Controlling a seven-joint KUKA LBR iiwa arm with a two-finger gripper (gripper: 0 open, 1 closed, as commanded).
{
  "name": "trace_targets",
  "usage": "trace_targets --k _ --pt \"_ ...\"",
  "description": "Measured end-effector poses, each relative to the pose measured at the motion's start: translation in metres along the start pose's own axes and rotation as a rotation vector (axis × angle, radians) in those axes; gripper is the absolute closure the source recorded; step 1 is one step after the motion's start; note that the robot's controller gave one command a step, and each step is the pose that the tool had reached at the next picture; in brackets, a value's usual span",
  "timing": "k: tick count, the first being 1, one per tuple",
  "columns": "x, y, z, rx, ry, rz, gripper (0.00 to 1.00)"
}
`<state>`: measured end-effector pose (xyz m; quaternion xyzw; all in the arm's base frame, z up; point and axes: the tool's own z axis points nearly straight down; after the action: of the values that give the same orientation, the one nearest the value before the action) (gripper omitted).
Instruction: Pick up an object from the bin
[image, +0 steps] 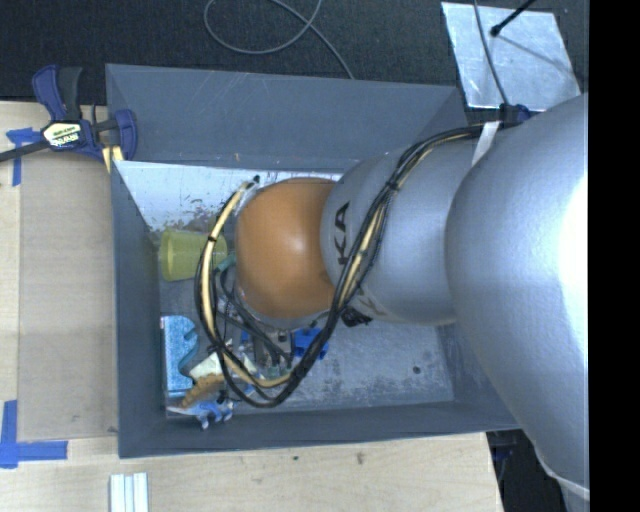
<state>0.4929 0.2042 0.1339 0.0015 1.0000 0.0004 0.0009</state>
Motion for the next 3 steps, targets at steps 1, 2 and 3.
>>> trace_targets --k 1,2,3 --pt "0.0 0.0 0.0 0.0 0.0 0.0 0.0" --pt "0.0 -0.024 -0.002 0.0 0.001 -0.073 0.0" --pt "0.002 -0.051 -0.012 0.001 0.002 -0.229 0.0"
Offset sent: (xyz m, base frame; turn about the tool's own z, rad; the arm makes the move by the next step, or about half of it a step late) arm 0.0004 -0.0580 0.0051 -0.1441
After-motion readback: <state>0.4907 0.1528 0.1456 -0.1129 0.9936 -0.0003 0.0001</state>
